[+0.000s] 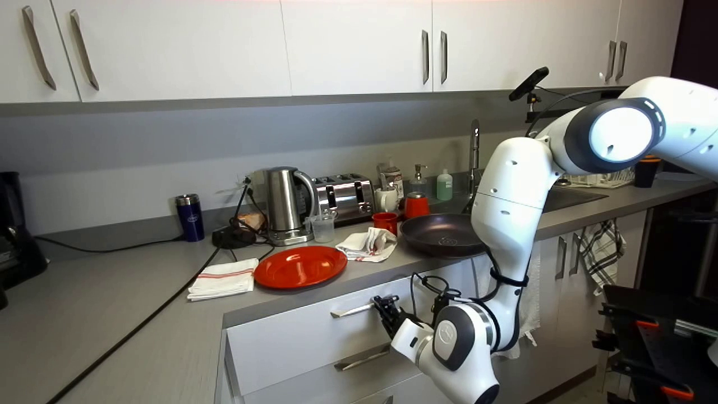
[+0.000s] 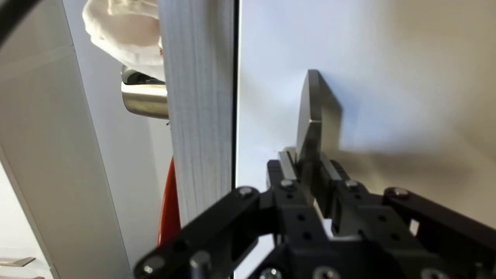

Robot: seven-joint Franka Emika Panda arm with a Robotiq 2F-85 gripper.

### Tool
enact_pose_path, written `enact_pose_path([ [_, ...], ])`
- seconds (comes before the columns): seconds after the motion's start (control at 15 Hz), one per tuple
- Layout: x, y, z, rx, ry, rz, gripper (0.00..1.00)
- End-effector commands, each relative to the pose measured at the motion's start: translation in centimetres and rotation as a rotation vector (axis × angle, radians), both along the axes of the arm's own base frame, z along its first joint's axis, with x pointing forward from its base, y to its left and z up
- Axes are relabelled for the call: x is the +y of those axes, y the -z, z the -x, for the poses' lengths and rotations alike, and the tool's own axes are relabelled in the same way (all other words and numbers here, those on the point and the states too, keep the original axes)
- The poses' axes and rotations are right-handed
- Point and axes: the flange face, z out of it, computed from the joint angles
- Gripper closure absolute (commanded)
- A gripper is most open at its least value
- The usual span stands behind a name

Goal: Open the first top drawer

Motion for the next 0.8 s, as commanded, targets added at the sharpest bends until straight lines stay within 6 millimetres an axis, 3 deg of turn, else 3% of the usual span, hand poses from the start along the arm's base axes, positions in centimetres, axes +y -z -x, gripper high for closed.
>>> enact_pose_path([
  [0.0,3.9,2.7,5.6,0.070,-0.138,0.000,0.93],
  [0.47,3.1,3.0,6.0,0.058,-0.179,0.007,0.93],
  [0.53,-0.7,0.4,0.3,-0.020,-0.054,0.010,0.84],
  [0.73,-0.8,0.5,0.4,-0.022,-0.061,0.010,0.84],
])
